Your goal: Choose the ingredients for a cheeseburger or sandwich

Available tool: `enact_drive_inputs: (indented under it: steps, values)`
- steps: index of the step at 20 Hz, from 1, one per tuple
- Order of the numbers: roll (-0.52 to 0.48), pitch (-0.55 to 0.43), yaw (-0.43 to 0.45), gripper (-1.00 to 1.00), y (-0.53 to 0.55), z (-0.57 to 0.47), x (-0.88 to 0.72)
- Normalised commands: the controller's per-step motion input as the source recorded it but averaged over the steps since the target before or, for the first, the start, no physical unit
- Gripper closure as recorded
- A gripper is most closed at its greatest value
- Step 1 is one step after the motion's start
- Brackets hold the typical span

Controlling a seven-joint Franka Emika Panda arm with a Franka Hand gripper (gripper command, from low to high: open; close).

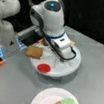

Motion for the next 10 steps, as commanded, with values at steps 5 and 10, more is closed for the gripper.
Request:
enact_drive_inputs:
  steps: [5,10]
  values:
    - [0.097,0.208,0.014,-1.0,0.33,0.09,0.35]
    - [0.034,0.231,-0.151,-1.0,0.37,0.38,0.16]
